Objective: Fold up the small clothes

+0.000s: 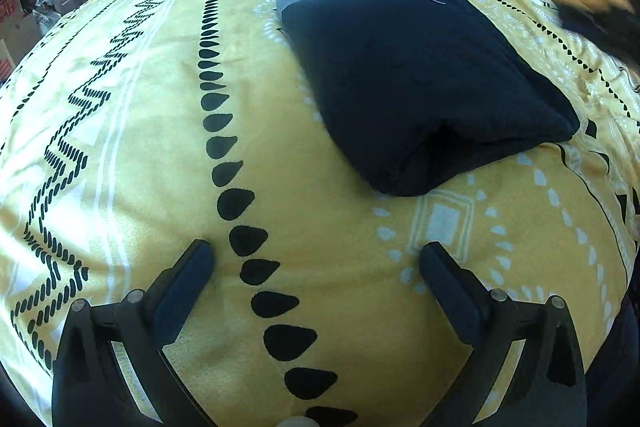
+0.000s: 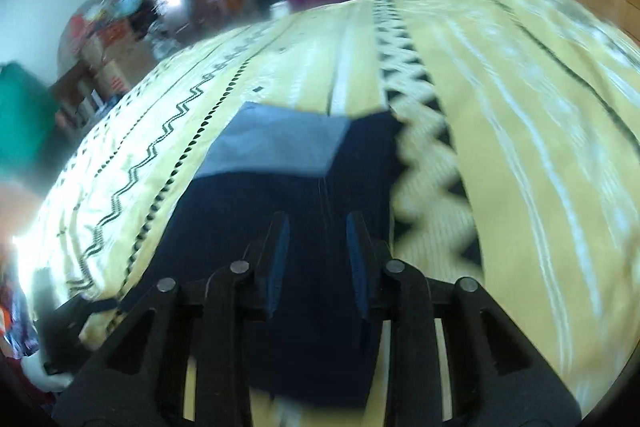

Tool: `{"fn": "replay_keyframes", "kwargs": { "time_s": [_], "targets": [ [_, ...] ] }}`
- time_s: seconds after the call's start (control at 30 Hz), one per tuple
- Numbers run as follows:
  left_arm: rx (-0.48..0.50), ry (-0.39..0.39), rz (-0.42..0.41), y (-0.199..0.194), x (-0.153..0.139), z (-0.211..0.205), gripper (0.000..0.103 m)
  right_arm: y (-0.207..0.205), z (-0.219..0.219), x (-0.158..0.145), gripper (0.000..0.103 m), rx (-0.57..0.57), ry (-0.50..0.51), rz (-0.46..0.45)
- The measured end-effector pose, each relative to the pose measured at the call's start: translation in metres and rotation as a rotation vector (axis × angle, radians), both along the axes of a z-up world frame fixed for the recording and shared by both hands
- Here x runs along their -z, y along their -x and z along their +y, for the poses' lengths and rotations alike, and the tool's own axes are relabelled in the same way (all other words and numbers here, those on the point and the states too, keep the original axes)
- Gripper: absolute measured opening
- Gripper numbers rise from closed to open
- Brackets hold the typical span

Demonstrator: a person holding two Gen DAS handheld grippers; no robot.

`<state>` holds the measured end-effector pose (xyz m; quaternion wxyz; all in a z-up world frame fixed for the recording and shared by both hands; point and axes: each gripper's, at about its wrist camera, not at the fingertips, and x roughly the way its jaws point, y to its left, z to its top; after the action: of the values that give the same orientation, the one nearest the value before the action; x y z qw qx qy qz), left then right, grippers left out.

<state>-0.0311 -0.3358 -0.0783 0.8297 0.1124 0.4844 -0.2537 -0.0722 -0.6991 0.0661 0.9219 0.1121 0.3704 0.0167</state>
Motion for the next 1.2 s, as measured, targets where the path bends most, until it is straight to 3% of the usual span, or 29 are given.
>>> {"fn": "replay_keyframes", "kwargs": {
  "time_s": [0.13,0.2,0.23,0.3,0.43,0.57,0.67,0.83,1.0,1.07,1.1,1.13,1.2],
  "targets": [
    [0.005,0.01,0.003,-0.002,0.0,0.0,0.103,-0.089,-0.031,0.033,0.025,-0.007,0.03,0.089],
    [0.006,0.011,0.003,-0.004,0.001,-0.001,0.103,-0.12,-0.046,0.066,0.028,-0.012,-0.003,0.171],
    [0.006,0.012,0.004,-0.004,0.001,-0.001,0.103,-0.129,-0.052,0.085,0.036,-0.014,-0.028,0.21],
    [0.006,0.015,0.005,-0.005,0.001,-0.001,0.103,-0.126,-0.067,0.105,0.036,-0.004,-0.155,0.129],
    [0.008,0.02,0.007,-0.006,0.001,0.0,0.103,-0.122,-0.066,0.093,0.037,-0.002,-0.15,0.123],
    [0.009,0.02,0.007,-0.006,0.001,0.0,0.103,-0.124,-0.059,0.062,0.037,-0.018,-0.076,0.044],
    [0.009,0.021,0.007,-0.006,0.001,0.0,0.103,-0.145,-0.058,0.09,0.034,-0.007,0.002,0.158],
    [0.007,0.023,0.007,-0.006,0.001,0.0,0.103,-0.122,-0.088,0.105,0.036,0.131,-0.279,0.116],
    [0.006,0.018,0.007,-0.006,0.001,-0.001,0.103,-0.113,-0.094,0.086,0.039,0.222,-0.317,0.133],
    [0.006,0.016,0.006,-0.006,0.001,-0.001,0.103,-0.102,-0.105,0.068,0.038,0.33,-0.213,0.129],
    [0.007,0.015,0.006,-0.006,0.001,0.0,0.103,-0.1,-0.112,0.063,0.036,0.392,-0.141,0.183],
    [0.006,0.012,0.004,-0.006,0.001,-0.001,0.103,-0.095,-0.115,0.06,0.031,0.415,-0.11,0.211],
    [0.006,0.005,0.0,-0.005,0.001,-0.002,0.103,-0.08,-0.108,0.042,0.031,0.387,-0.057,0.207]
  ]
}}
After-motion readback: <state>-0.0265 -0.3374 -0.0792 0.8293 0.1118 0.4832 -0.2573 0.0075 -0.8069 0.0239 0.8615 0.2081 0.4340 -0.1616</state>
